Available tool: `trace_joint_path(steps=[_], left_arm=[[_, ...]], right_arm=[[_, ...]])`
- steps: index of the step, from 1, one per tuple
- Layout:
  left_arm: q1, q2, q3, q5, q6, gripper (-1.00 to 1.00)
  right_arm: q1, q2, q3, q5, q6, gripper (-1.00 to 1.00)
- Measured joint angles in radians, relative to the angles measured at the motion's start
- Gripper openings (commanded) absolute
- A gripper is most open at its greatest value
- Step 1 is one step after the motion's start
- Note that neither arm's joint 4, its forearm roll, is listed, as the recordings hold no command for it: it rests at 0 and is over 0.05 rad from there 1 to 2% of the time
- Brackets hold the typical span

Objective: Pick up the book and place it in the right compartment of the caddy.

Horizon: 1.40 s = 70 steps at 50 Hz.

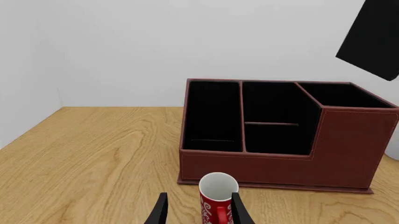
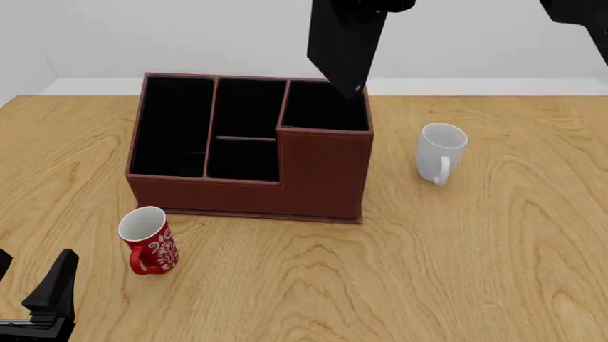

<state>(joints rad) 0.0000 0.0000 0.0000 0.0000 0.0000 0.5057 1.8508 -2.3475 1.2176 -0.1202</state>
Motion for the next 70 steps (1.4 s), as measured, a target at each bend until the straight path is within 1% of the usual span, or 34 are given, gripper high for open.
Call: trace_joint_path(steps=[7, 44, 70], left_arm=[[0.0, 0.0, 0.0, 0.0, 0.0, 1.0], [0.0, 0.0, 0.0, 0.0, 0.0, 1.0], [0.0, 0.0, 0.0, 0.0, 0.0, 1.0]], right_arm=[[-0.008, 0.01, 0.018, -0.019, 0.009, -1.0], [-0.043, 0.015, 0.223, -0.196, 0.049, -1.0], [-0.047, 0.035, 0.296, -0.261, 0.069, -1.0]])
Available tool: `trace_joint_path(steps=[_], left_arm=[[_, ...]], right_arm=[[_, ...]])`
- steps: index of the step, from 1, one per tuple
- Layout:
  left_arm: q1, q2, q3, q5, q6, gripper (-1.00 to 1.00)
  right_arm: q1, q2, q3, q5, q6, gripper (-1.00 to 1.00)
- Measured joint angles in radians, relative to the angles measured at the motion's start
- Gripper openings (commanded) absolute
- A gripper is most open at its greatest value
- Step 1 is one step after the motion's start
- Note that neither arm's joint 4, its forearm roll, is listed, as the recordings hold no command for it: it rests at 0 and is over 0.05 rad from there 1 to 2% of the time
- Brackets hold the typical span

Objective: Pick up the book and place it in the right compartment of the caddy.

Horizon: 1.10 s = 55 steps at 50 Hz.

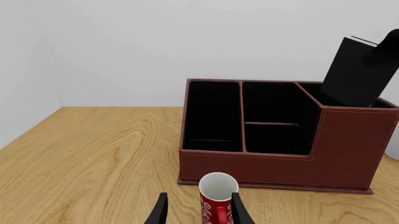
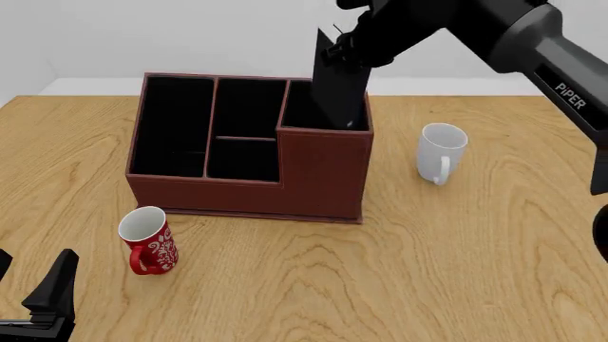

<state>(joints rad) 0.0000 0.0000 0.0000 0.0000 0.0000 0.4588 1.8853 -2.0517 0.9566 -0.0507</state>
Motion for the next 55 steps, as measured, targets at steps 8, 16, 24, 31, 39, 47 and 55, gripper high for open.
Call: trace_joint_path(steps=[8, 16, 24, 31, 39, 47, 55], left_arm=[[0.0, 0.0, 0.0, 0.0, 0.0, 1.0], [0.0, 0.0, 0.0, 0.0, 0.0, 1.0], [0.0, 0.0, 0.0, 0.0, 0.0, 1.0], [0.0, 0.0, 0.0, 0.0, 0.0, 1.0], [0.0, 0.0, 0.0, 0.0, 0.0, 1.0], [0.0, 0.0, 0.0, 0.0, 0.0, 1.0], [0.0, 0.0, 0.0, 0.0, 0.0, 1.0]], right_arm=[[0.0, 0.01, 0.016, -0.016, 0.006, -1.0], [-0.003, 0.024, 0.029, -0.032, 0.008, -1.0], [-0.006, 0.045, 0.028, -0.041, 0.01, -1.0], [-0.01, 0.067, 0.018, -0.046, 0.011, -1.0], [-0.014, 0.089, 0.01, -0.053, 0.014, -1.0], [-0.017, 0.106, 0.01, -0.063, 0.017, -1.0], [-0.02, 0.125, 0.006, -0.07, 0.02, -1.0]])
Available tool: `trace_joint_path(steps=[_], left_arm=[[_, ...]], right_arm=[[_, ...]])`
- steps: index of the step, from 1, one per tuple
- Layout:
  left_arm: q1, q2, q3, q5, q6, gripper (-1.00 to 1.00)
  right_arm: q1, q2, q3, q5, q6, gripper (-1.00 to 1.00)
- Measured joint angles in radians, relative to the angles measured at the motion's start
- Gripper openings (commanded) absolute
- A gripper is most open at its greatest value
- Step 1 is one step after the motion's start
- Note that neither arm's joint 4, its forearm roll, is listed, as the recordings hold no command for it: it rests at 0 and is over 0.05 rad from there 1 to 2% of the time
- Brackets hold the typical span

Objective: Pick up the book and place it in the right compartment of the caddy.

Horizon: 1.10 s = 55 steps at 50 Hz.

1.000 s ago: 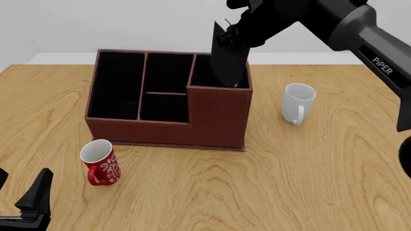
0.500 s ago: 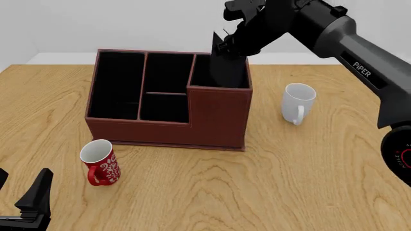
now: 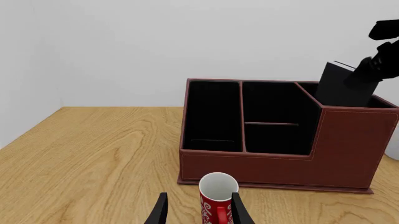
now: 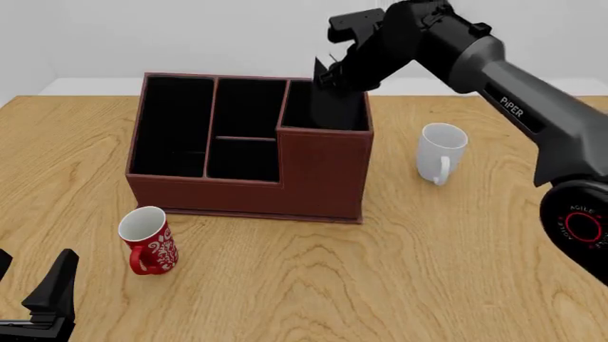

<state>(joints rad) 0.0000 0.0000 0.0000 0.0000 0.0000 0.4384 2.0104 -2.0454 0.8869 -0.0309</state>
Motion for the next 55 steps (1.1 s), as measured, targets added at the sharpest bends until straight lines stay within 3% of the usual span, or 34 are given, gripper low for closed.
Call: trace_joint_path(steps=[51, 52, 55], left_arm=[[0.0, 0.0, 0.0, 0.0, 0.0, 1.0], [0.0, 0.0, 0.0, 0.0, 0.0, 1.0], [0.0, 0.0, 0.0, 0.0, 0.0, 1.0]], right_arm=[[-0.004, 0.065, -0.013, -0.035, 0.01, -1.0], [-0.005, 0.066, -0.016, -0.035, 0.009, 1.0], [-0.008, 0.082, -0.025, -0.034, 0.016, 1.0]])
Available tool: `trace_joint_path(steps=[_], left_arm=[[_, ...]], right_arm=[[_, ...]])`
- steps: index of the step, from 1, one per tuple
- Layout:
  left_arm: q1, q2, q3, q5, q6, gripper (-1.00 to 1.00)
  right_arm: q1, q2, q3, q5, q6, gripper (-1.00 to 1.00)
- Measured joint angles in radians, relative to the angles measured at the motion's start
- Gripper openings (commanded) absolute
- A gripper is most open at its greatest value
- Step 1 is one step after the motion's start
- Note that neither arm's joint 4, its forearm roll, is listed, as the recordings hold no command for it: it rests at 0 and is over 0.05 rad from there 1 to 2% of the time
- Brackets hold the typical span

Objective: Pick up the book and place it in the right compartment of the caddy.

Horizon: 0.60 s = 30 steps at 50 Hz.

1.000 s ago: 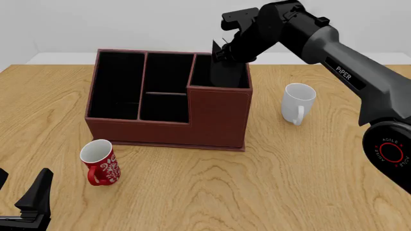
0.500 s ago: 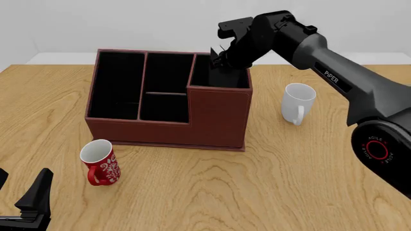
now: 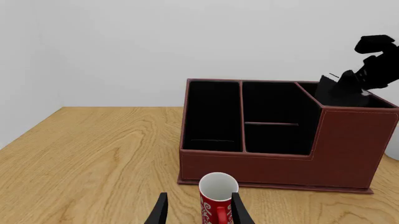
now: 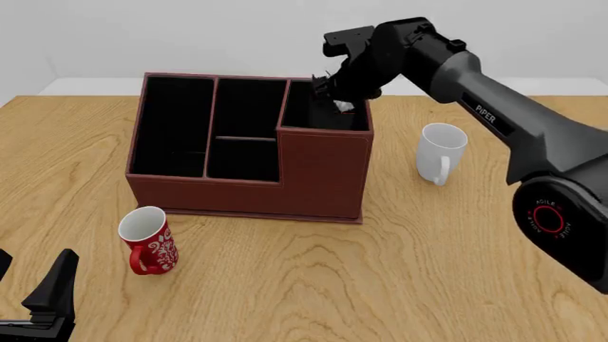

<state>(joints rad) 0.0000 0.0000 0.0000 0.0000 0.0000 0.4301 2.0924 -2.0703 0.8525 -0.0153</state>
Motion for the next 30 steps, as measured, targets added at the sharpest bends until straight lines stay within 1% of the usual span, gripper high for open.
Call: trace_joint_path(steps=[10, 20, 24, 30], left_arm=[[0.0, 0.0, 0.0, 0.0, 0.0, 1.0], [0.0, 0.0, 0.0, 0.0, 0.0, 1.0], [0.0, 0.0, 0.0, 0.0, 0.0, 1.0], [0.0, 0.0, 0.0, 0.0, 0.0, 1.0]], right_arm=[[-0.005, 0.02, -0.028, 0.011, 0.005, 1.0], [-0.013, 0.025, -0.058, 0.032, -0.003, 1.0], [-0.013, 0.009, -0.051, 0.034, -0.005, 1.0], [-0.005, -0.035, -0.011, 0.023, -0.009, 1.0]])
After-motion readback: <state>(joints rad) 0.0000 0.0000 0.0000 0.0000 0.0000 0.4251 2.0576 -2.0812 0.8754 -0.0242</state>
